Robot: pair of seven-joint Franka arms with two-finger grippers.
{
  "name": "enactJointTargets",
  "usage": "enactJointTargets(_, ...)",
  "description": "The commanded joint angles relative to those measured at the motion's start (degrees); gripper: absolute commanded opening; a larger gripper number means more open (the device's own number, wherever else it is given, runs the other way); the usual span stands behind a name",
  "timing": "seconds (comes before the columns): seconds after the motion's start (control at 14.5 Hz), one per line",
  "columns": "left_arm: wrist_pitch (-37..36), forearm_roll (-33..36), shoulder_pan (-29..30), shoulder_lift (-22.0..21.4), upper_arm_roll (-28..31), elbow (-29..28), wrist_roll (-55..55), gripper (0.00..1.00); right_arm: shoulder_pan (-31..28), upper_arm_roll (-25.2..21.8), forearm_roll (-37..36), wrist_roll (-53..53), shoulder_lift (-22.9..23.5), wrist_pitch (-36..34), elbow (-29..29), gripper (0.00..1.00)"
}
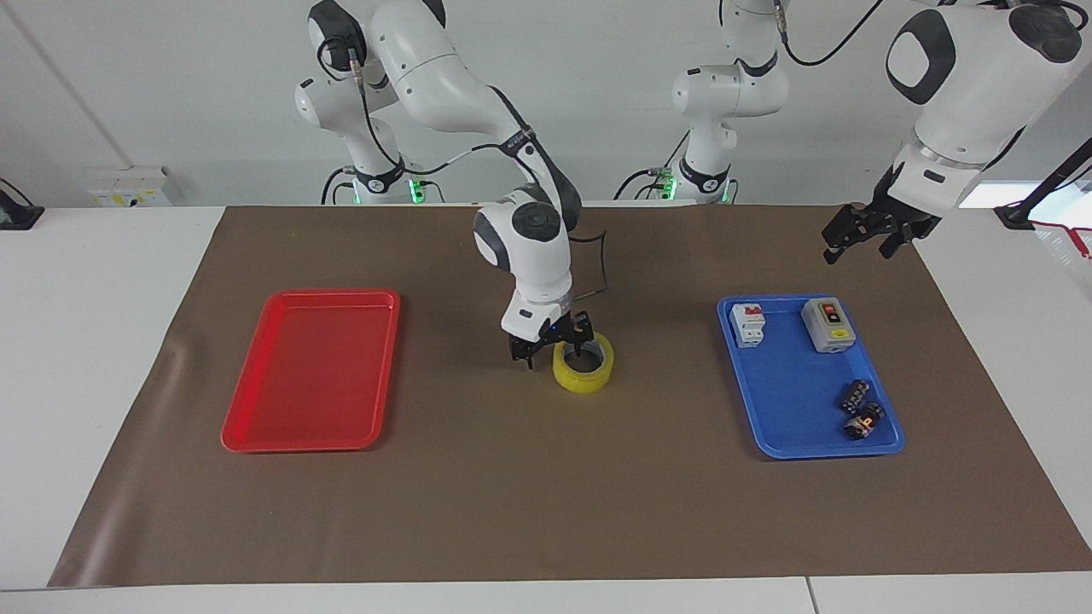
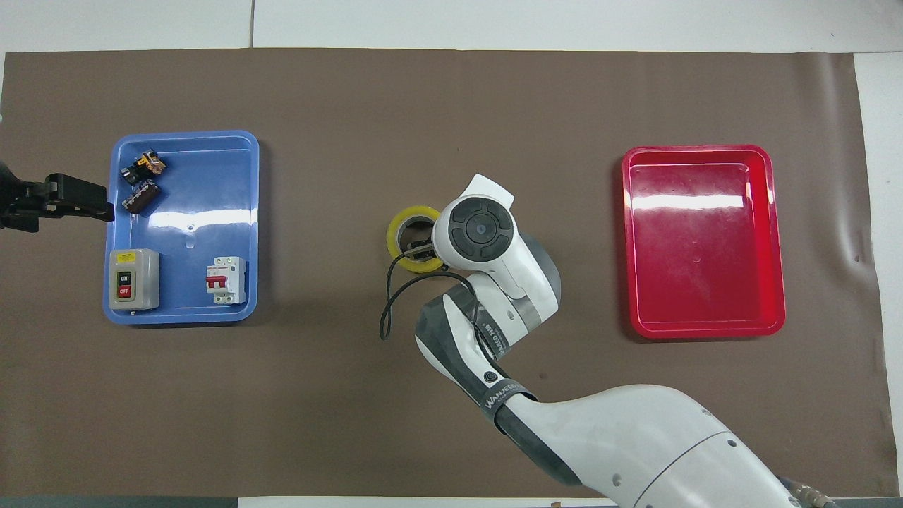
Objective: Place and move tape with both arms
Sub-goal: 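Grasp the yellow tape roll's rim with the right gripper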
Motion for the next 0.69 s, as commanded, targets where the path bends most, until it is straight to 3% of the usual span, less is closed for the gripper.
enactJointTargets(0.0,-1.41,-1.58,0.38,-0.92,-0.1,-0.19,1.01,1.0,0.12,-0.19,-0.32,-1.05,-1.01,1.75,-1.57,0.95)
enactJointTargets(0.07,-1.41,-1.58,0.38,-0.92,-0.1,-0.19,1.09,1.0,0.2,-0.19,-0.32,-1.05,-1.09,2.01,-1.75,0.86)
enactJointTargets(0.28,-2.37,-1.23,0.38,-1.36,-0.19,-0.1,1.1,1.0,0.38,-0.19,-0.4,-1.05,-1.27,2.19,-2.54,0.35)
enactJointTargets(0.34,-2.73,-1.23,0.38,-1.62,-0.19,-0.1,1.7,1.0,0.47,-0.19,-0.49,-0.96,-1.36,2.19,-2.89,0.25)
enactJointTargets(0.48,-2.73,-1.14,0.38,-1.63,-0.19,-0.1,2.76,1.0,1.35,-0.19,-0.67,-0.79,-1.45,3.76,-3.68,0.24)
enactJointTargets(0.55,-2.73,-1.14,0.38,-1.63,-0.19,-0.1,2.77,1.0,1.35,-0.28,-0.67,-0.79,-1.45,4.04,-4.03,0.0)
enactJointTargets(0.62,-2.82,-1.14,0.38,-1.8,-0.19,-0.1,2.77,1.0,1.43,-0.28,-0.58,-0.26,-1.45,3.26,-3.6,0.0)
